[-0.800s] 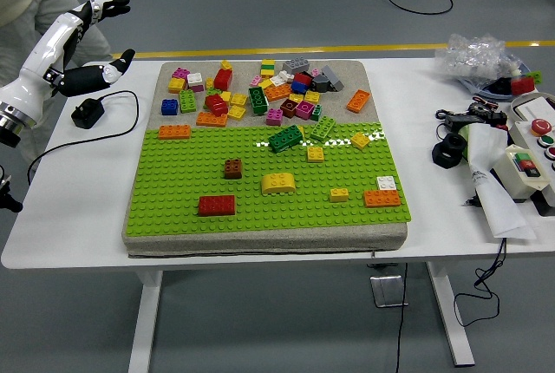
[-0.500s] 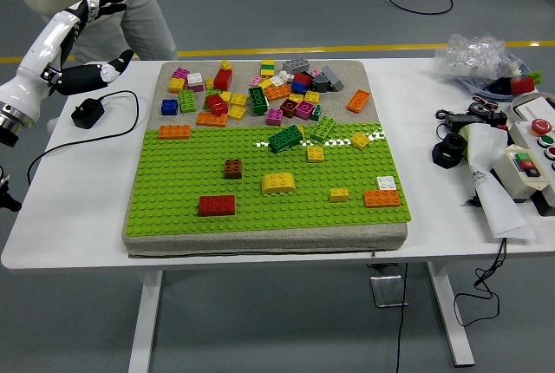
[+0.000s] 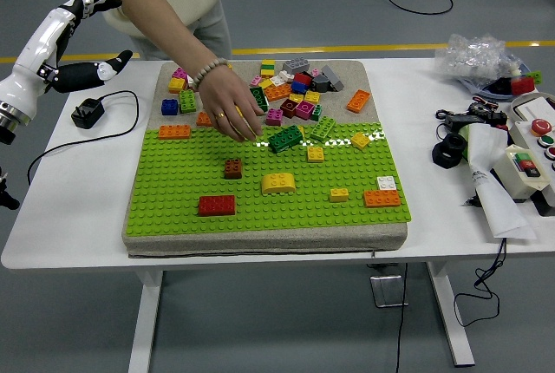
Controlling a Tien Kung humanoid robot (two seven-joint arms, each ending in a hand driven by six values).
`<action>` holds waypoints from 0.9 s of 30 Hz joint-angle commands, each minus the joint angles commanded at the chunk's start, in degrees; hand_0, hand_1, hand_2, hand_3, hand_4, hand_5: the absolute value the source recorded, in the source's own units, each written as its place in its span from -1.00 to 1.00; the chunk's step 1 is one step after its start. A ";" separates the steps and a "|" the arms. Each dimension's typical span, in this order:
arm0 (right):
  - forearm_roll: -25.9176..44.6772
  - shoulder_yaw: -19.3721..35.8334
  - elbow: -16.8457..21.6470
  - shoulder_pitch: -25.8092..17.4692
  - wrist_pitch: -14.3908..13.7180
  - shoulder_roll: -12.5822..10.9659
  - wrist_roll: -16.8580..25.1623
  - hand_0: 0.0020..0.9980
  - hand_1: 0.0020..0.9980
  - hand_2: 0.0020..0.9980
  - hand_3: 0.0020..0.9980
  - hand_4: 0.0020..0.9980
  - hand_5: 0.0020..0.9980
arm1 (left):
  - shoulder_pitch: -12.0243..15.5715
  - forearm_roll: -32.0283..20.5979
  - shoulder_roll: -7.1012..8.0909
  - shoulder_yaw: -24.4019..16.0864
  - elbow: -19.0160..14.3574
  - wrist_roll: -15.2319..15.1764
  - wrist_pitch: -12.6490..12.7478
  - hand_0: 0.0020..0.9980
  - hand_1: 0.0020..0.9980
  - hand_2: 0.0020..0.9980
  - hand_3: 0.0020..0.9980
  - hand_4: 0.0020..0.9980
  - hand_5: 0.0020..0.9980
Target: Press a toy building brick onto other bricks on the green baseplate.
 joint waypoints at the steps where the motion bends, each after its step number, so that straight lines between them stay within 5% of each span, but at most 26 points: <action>1: 0.01 0.01 0.00 -0.01 0.00 0.00 0.00 0.60 0.46 0.51 0.48 1.00 0.33 | 0.01 0.01 0.00 -0.02 -0.01 0.02 0.03 0.98 0.81 0.71 0.80 0.34 -1.00; 27: -0.23 -0.38 0.00 0.05 -0.01 0.01 -0.20 0.61 0.46 0.51 0.48 1.00 0.33 | 0.10 0.33 0.08 0.00 0.06 0.38 0.39 0.98 0.81 0.69 0.79 0.41 -0.97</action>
